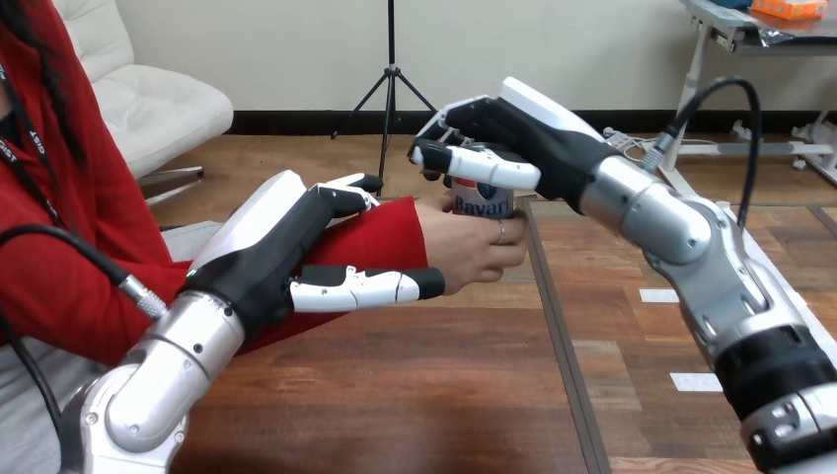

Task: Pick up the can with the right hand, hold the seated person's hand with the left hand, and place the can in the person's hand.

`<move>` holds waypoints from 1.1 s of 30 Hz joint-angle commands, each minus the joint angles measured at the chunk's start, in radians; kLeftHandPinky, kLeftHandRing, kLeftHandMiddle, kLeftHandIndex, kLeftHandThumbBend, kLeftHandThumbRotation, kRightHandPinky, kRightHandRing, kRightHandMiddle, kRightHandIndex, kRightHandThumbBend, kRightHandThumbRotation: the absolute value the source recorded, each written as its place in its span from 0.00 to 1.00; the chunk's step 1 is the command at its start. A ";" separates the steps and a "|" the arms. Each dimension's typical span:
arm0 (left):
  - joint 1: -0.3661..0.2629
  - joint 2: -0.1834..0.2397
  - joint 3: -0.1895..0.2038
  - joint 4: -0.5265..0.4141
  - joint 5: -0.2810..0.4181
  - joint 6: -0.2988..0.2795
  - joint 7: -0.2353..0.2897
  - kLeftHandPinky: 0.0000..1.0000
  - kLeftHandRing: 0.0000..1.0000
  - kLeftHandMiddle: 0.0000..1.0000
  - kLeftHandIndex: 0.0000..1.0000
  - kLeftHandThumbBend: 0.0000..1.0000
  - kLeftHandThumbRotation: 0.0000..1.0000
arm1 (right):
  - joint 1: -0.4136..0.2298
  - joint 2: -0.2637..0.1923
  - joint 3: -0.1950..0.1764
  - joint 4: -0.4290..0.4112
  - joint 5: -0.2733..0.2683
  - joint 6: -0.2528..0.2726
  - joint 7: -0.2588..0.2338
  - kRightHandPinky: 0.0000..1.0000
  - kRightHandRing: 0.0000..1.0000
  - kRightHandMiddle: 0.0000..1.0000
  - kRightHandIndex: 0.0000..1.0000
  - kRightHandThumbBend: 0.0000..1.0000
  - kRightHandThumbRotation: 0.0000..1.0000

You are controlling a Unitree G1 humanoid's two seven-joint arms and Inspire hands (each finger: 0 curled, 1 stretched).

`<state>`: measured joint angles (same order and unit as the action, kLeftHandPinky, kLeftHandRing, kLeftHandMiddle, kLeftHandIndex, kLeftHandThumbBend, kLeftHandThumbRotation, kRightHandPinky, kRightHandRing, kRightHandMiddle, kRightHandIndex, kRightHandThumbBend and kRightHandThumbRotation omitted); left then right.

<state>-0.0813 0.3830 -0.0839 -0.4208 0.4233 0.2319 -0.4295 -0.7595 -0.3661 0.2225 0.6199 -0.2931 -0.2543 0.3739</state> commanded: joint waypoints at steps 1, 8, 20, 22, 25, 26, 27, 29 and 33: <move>-0.004 0.006 0.003 -0.042 -0.027 -0.006 -0.001 0.68 0.89 0.92 0.93 1.00 0.64 | 0.010 -0.031 -0.045 -0.059 0.032 -0.005 0.000 0.52 0.62 0.64 0.66 1.00 1.00; 0.011 0.011 0.000 -0.040 -0.003 -0.018 0.020 0.68 0.90 0.93 0.93 1.00 0.65 | 0.042 -0.044 -0.058 -0.094 0.052 0.006 0.000 0.53 0.62 0.64 0.67 1.00 1.00; 0.044 0.020 -0.037 -0.045 0.161 -0.049 0.110 0.68 0.89 0.90 0.92 1.00 0.70 | 0.120 -0.065 -0.096 -0.181 0.100 0.000 0.020 0.54 0.60 0.63 0.66 1.00 1.00; 0.046 0.020 -0.041 -0.045 0.179 -0.049 0.113 0.68 0.89 0.90 0.93 1.00 0.70 | 0.130 -0.066 -0.101 -0.192 0.106 -0.002 0.022 0.54 0.60 0.63 0.66 1.00 1.00; 0.050 0.023 -0.048 -0.050 0.212 -0.045 0.114 0.68 0.89 0.90 0.94 1.00 0.70 | 0.151 -0.070 -0.110 -0.217 0.122 -0.005 0.027 0.55 0.60 0.63 0.66 1.00 1.00; 0.051 0.025 -0.052 -0.052 0.228 -0.044 0.115 0.68 0.89 0.90 0.95 1.00 0.70 | 0.161 -0.071 -0.115 -0.227 0.132 -0.008 0.031 0.55 0.60 0.63 0.66 1.00 1.00; 0.052 0.026 -0.055 -0.053 0.238 -0.044 0.116 0.68 0.89 0.90 0.95 1.00 0.71 | 0.167 -0.072 -0.117 -0.234 0.139 -0.010 0.034 0.55 0.60 0.63 0.66 1.00 1.00; 0.053 0.028 -0.061 -0.054 0.263 -0.044 0.116 0.69 0.90 0.90 0.95 1.00 0.72 | 0.180 -0.073 -0.124 -0.248 0.152 -0.014 0.038 0.54 0.61 0.64 0.66 1.00 1.00; 0.056 0.028 -0.067 -0.059 0.302 -0.039 0.110 0.71 0.91 0.91 0.94 1.00 0.75 | 0.204 -0.073 -0.133 -0.280 0.174 -0.019 0.040 0.54 0.60 0.64 0.66 1.00 1.00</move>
<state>0.0029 0.3914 -0.1417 -0.4327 0.6810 0.1997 -0.3340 -0.5545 -0.4360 0.1304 0.4222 -0.1581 -0.2515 0.4105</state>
